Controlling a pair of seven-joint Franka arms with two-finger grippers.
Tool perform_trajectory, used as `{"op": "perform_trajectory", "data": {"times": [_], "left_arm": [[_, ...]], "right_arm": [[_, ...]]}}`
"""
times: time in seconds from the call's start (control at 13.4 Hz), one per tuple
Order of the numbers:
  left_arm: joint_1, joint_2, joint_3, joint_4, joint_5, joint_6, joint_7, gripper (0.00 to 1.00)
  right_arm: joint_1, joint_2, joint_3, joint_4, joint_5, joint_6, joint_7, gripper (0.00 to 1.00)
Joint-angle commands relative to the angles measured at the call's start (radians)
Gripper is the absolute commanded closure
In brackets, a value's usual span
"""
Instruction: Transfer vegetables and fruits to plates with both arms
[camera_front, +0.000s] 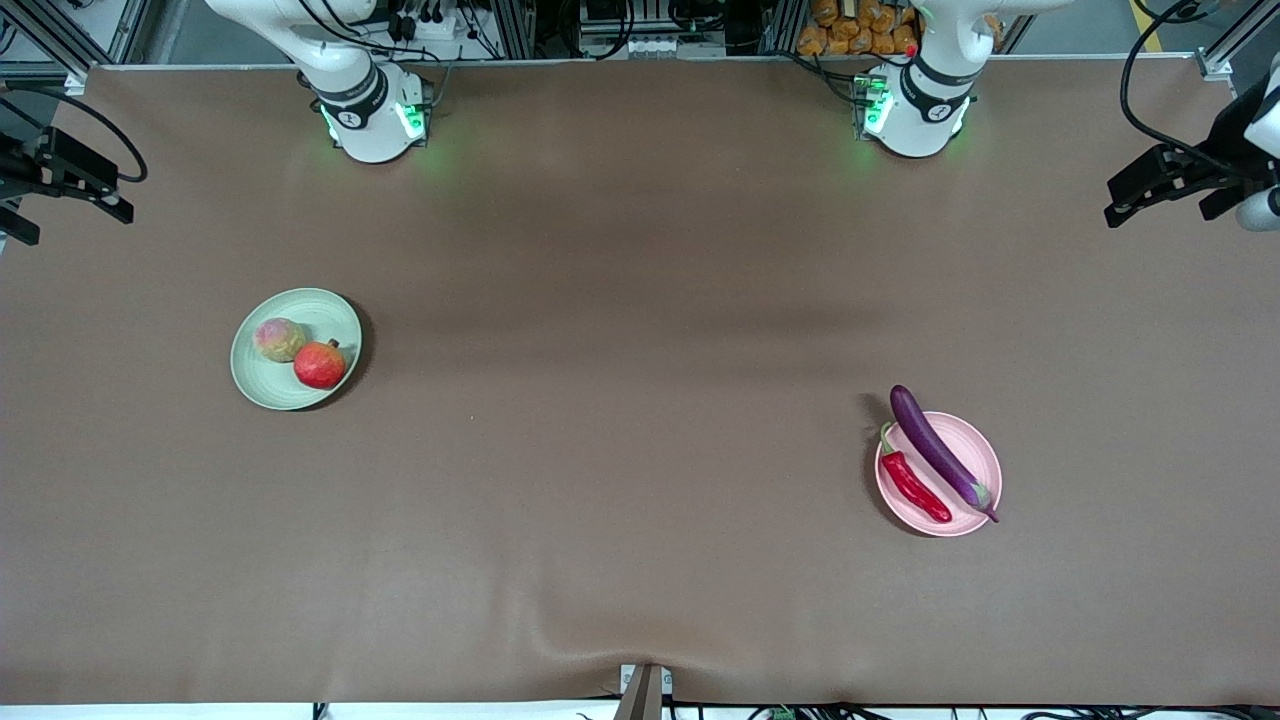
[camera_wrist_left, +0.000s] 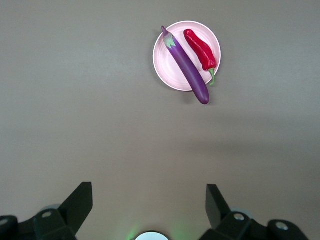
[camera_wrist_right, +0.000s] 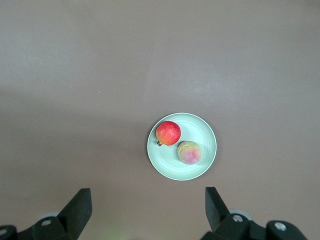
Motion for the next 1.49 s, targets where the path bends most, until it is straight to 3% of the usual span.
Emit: {"op": "perform_trajectory", "data": {"times": [0.0, 1.41], "left_arm": [[-0.001, -0.033, 0.001, -0.022, -0.012, 0.003, 0.018, 0.00], [-0.007, -0.022, 0.001, 0.019, 0.002, -0.012, 0.011, 0.00]], "right_arm": [[0.004, 0.004, 0.000, 0.023, -0.020, -0.044, -0.009, 0.00], [0.004, 0.005, 0.003, 0.023, -0.040, -0.062, -0.009, 0.00]]}}
